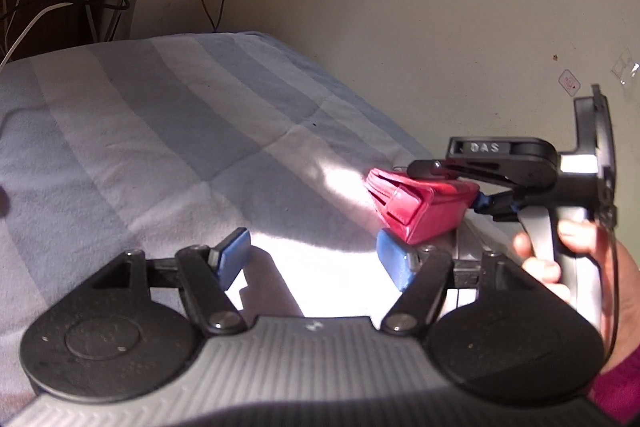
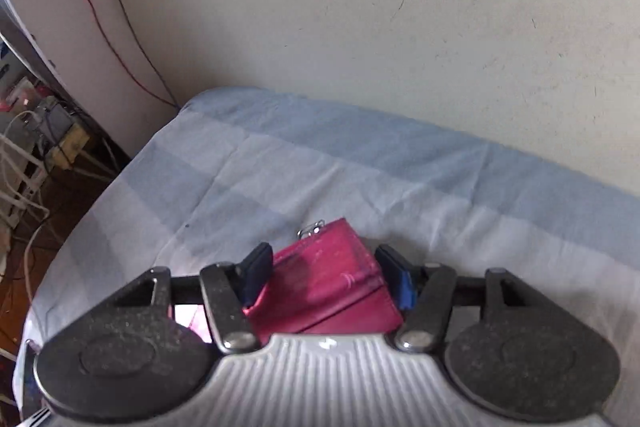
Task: Organize objects
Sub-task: 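Close both grippers on the sides of the pink wallet, then lift the pink wallet with both grippers and lower it into the tin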
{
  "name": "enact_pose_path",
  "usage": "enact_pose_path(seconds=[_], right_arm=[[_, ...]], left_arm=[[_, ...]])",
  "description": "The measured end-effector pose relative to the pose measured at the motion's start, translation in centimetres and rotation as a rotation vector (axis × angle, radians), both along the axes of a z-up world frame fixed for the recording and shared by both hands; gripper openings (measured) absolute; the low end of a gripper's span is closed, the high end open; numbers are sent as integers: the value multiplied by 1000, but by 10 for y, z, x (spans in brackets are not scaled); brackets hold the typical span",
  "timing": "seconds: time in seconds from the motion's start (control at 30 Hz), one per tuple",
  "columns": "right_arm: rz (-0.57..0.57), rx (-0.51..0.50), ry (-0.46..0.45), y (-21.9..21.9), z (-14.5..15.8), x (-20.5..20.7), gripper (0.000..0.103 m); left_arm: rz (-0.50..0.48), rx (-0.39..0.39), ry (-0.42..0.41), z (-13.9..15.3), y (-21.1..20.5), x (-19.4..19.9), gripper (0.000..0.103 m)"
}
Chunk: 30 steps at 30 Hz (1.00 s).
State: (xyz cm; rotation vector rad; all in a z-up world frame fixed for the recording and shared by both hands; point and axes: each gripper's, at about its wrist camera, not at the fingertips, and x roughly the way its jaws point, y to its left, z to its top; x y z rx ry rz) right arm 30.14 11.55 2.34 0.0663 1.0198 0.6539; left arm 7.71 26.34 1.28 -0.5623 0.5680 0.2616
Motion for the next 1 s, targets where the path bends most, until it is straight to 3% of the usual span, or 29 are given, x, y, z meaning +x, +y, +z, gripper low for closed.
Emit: enact_pose_path(seconds=[0.2,0.33,0.5,0.63,0.73,0.83,1.0], right_arm=[[67,49,27,-44,5,-71,33],[104,65,-13,-77,12,-134,31],[123,43,-138,-125,20,-215,41],[100,55,-212,-163,23,-269,53],[70,83,-236,-178,25,-286,59],[57,105,-272,-189,30,-295,77],[107,154,-254,-197,22,-309,82]], left_arm=[[-11,-6,-17,-1,0,-1,72],[-53,-10,-48,0,-4,-3,72],[-182,-22,-80,1,-17,-2,72],[-343,-4,-90,3,-38,-1,72],[-417,13,-80,7,-56,-15,72],[-482,30,-55,10,-72,-42,72],[-595,57,-61,13,-91,-90,77]])
